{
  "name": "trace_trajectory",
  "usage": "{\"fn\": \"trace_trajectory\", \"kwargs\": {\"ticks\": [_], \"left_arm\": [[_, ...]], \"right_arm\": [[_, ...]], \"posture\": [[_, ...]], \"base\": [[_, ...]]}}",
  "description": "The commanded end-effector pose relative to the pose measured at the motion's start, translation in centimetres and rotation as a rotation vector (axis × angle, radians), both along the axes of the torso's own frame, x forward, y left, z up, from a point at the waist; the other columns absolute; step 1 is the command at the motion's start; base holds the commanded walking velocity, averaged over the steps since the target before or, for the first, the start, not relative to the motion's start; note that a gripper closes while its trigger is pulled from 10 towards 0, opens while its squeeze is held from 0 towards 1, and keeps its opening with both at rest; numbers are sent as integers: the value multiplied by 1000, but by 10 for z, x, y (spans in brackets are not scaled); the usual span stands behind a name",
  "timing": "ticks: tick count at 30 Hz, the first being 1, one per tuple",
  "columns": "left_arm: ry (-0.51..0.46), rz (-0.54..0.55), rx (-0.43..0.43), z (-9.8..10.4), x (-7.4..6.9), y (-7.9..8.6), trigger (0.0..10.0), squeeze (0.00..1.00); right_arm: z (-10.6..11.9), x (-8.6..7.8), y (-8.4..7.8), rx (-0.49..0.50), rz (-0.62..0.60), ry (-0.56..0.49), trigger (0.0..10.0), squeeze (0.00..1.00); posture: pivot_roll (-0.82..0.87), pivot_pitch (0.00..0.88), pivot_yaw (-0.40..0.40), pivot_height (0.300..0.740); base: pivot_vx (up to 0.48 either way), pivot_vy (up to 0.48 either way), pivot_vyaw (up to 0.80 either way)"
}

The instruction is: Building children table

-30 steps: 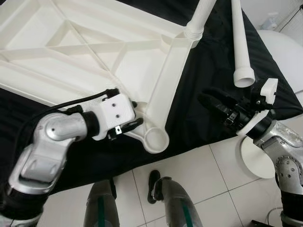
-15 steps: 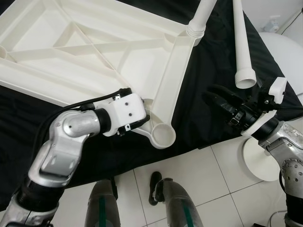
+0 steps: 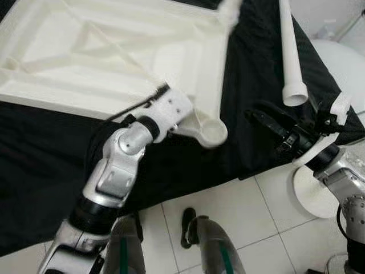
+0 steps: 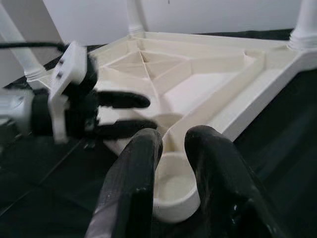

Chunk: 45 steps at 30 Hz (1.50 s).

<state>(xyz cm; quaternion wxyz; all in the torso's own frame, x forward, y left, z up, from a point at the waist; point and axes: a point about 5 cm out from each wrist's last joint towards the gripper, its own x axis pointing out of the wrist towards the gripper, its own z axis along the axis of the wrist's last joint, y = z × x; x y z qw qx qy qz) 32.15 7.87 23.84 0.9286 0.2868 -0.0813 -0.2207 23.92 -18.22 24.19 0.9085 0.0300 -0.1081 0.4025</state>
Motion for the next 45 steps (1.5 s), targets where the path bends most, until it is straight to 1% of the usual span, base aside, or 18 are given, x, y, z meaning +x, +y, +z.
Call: {"fn": "trace_trajectory", "kwargs": {"ticks": [1, 5, 8, 12, 14, 17, 18, 20, 21, 22, 23, 26, 27, 28, 36, 38, 43, 45], "left_arm": [[-33, 120, -52, 4, 10, 9, 10000, 0], [-46, 115, -59, 11, 17, 7, 10000, 0], [-42, 65, -118, 23, 17, 5, 10000, 0], [-29, -21, -200, 35, 13, 4, 10000, 0], [-38, -139, -274, 49, 6, -1, 10000, 0], [-41, -195, -291, 54, 3, 0, 10000, 0], [-41, -225, -305, 58, 2, 2, 10000, 0], [-41, -225, -305, 58, 2, 2, 10000, 0], [-33, -228, -324, 59, 5, 6, 10000, 318], [-33, -228, -324, 59, 5, 6, 10000, 318], [-23, -218, -353, 58, 6, 10, 10000, 1000], [0, -163, -462, 56, 8, 18, 10000, 1000], [0, -163, -462, 56, 8, 18, 10000, 1000], [22, -83, -521, 49, 10, 27, 10000, 1000], [0, 41, -554, 41, 14, 40, 10000, 1000], [-47, 197, -549, 35, 17, 51, 10000, 1000], [-83, 296, -529, 29, 18, 58, 10000, 1000], [-74, 353, -523, 18, 21, 60, 10000, 1000]], "right_arm": [[-2, -3, 4, 14, 14, 7, 10000, 0], [-3, -3, 8, 27, 21, 12, 10000, 0], [-4, -3, 10, 35, 27, 21, 10000, 0], [-6, -3, 9, 40, 30, 33, 10000, 0], [-8, 2, 8, 68, 19, 48, 10000, 0], [-8, 9, 8, 91, -8, 48, 10000, 0], [-8, 20, 7, 129, -50, 56, 10000, 263], [-8, 20, 7, 129, -50, 56, 10000, 263], [-6, 29, 6, 168, -92, 49, 10000, 1000], [-6, 29, 6, 168, -92, 49, 10000, 1000], [-2, 39, 5, 204, -159, 26, 10000, 1000], [0, 53, 8, 251, -263, 19, 10000, 1000], [0, 53, 8, 251, -263, 19, 10000, 1000], [-1, 62, 12, 262, -356, 20, 10000, 1000], [-5, 71, 18, 247, -431, 26, 10000, 1000], [-7, 79, 20, 228, -500, 19, 10000, 1000], [-10, 87, 19, 219, -573, 13, 10000, 1000], [-14, 91, 21, 211, -614, 4, 10000, 1000]], "posture": [[-11, 297, -46, 740], [-12, 296, -41, 740], [-10, 296, -39, 740], [-7, 296, -39, 740], [1, 290, -44, 740], [6, 284, -44, 740], [11, 278, -43, 740], [11, 278, -43, 740], [14, 271, -41, 740], [14, 271, -41, 740], [18, 257, -38, 740], [16, 234, -33, 740], [16, 234, -33, 740], [15, 216, -34, 740], [26, 164, -43, 740], [36, 130, -51, 740], [58, 91, -74, 740], [61, 76, -81, 740]], "base": [[0, 0, 0], [0, 0, 0], [0, 0, 0], [0, 0, 0], [0, 0, 0], [0, 0, 0], [0, 0, 0], [0, 0, 0], [0, 0, 0], [0, 0, 0], [0, 0, 0], [0, 0, 0], [0, 0, 0], [0, 0, 0], [0, 0, 0], [0, 0, 0], [0, 0, 0], [0, 0, 0]]}}
